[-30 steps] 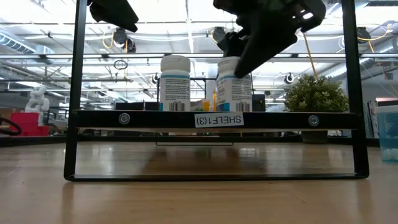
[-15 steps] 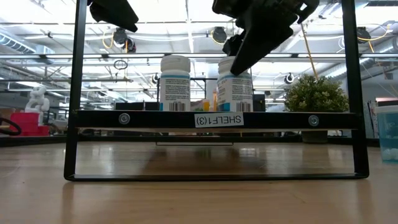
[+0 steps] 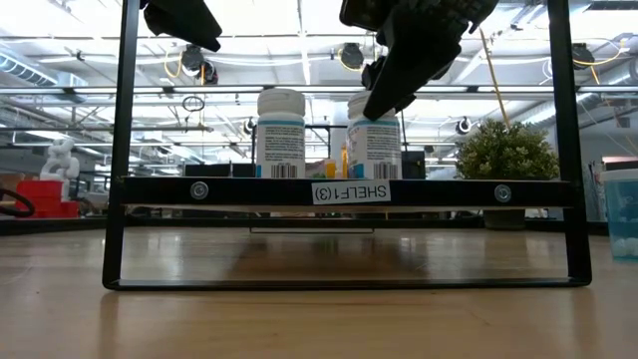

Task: Pick and place medicine bottles onto shelf by color
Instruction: Put the white blue medicine bottle on the shelf, then put the left blue medicine bottle on the shelf

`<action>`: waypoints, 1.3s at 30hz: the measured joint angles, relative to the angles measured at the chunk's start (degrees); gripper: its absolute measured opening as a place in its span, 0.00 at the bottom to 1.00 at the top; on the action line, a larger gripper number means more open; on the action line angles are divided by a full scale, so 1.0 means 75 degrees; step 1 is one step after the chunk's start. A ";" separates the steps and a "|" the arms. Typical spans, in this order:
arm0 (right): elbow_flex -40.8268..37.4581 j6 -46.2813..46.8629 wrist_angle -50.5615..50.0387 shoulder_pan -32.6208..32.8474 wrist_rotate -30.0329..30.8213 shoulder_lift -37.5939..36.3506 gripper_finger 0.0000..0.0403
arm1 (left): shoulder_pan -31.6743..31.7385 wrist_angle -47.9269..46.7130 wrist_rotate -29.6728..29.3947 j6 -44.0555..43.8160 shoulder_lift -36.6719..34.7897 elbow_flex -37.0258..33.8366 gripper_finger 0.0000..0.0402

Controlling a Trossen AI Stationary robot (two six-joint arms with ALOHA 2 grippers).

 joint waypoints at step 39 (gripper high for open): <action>0.0000 0.0293 0.0015 0.0000 0.0140 -0.0182 0.76 | -0.0002 -0.0002 0.0002 0.0003 -0.0001 0.0000 0.54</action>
